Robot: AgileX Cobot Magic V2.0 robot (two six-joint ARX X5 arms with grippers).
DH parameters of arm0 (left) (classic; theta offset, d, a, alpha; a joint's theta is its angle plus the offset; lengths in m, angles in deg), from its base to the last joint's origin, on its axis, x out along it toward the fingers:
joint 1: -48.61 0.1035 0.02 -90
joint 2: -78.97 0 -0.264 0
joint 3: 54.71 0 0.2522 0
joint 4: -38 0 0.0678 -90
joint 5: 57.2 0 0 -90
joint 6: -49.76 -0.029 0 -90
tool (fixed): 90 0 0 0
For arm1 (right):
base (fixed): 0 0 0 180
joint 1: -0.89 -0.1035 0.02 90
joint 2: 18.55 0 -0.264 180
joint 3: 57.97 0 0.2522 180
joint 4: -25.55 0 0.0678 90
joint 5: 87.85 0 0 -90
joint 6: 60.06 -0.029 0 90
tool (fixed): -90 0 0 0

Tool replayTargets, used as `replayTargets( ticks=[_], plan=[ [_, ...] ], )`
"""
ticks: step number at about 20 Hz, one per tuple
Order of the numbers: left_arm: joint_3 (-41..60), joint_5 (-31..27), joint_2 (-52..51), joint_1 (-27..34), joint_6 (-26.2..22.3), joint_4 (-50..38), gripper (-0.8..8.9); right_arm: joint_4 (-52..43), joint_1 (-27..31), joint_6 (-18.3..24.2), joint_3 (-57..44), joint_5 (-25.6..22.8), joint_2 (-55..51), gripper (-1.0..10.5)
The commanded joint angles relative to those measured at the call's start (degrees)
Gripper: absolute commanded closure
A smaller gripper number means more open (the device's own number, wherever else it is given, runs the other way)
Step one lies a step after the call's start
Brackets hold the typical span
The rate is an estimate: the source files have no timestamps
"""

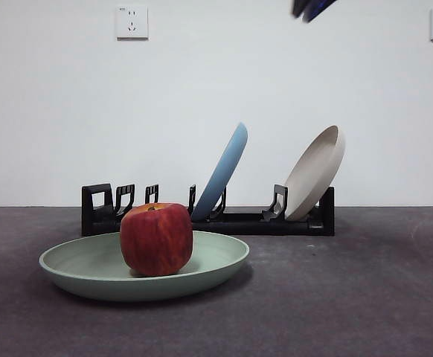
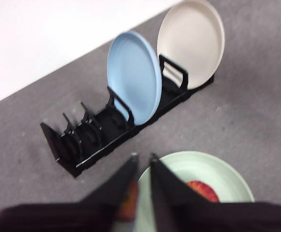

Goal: Take the green plate from the plate rack,put the plate on the table,take the apple from the table,put the apple in the plate

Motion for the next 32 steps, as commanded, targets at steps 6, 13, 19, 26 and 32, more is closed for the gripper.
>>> replayTargets(
  ticks=[6,13,19,26,32],
  plan=[
    [10.3,3.5,-1.8,6.5,-0.7,-4.7,8.23,-13.6,2.9,-0.1,-17.0,0.0,-9.1,9.6],
    [29.1,4.5,-9.8,7.2,7.6,-18.5,8.23,-41.4,2.8,-8.7,-46.4,-0.6,-20.1,9.6],
    [40.2,1.6,-16.7,7.1,13.2,-25.2,8.23,-50.8,1.2,-13.5,-60.8,-11.9,-27.1,9.6],
    [40.0,2.7,-16.8,7.1,13.2,-24.9,8.17,-50.1,1.3,-15.6,-60.8,-11.7,-27.1,9.6],
    [40.0,2.7,-16.8,7.1,13.2,-24.9,8.17,-49.9,1.3,-15.7,-60.8,-11.7,-27.1,9.6]
  ],
)
